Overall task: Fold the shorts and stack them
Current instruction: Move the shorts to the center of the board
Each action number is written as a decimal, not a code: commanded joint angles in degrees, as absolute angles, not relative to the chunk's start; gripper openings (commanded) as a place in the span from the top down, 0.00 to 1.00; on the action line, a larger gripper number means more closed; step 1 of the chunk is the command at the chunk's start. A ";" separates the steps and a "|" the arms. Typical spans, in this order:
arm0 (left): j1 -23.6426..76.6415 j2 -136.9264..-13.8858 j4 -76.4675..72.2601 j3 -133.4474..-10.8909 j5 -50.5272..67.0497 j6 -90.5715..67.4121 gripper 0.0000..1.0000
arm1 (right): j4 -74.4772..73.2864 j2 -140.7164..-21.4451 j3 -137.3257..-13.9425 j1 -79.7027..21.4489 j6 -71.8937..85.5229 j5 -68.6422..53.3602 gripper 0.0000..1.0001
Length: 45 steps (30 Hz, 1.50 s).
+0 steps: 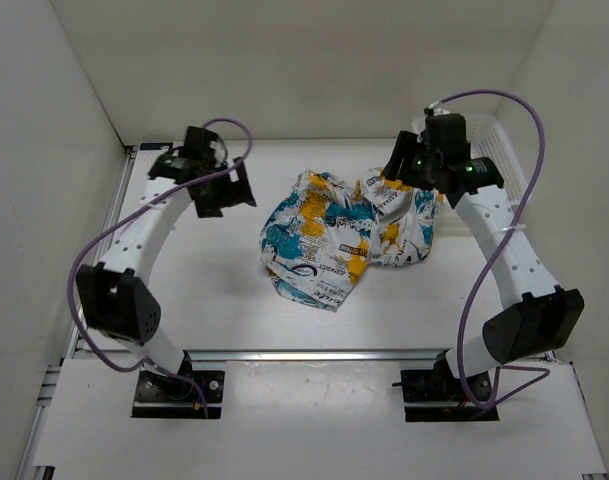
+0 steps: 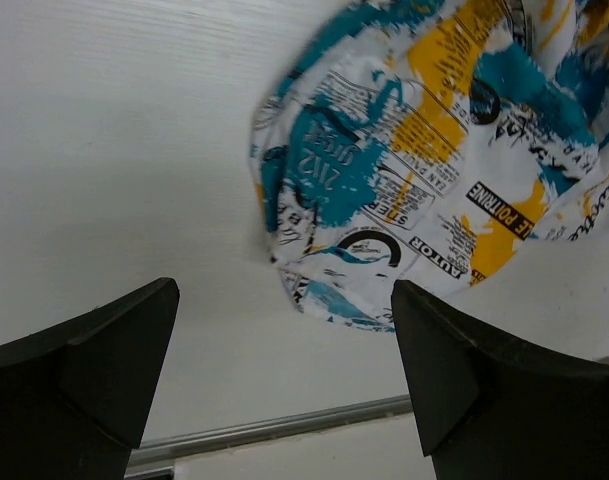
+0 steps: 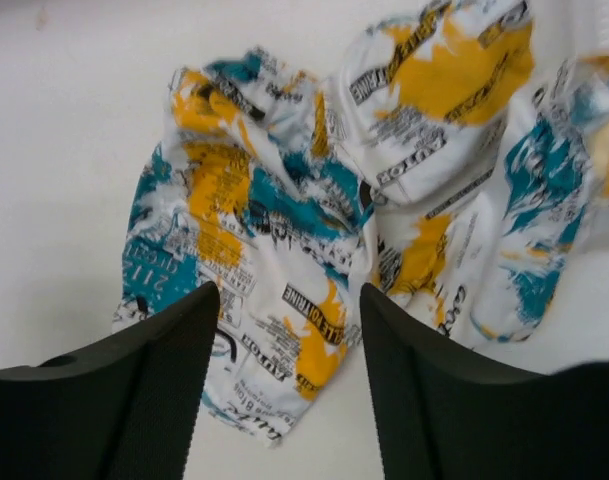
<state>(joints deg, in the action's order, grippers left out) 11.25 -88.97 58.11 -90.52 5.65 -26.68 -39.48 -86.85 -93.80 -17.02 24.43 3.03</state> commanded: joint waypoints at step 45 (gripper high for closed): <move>6.79 -91.14 58.35 -92.95 5.54 -26.37 0.90 | -31.85 -136.51 -155.65 -27.52 29.88 -3.68 1.00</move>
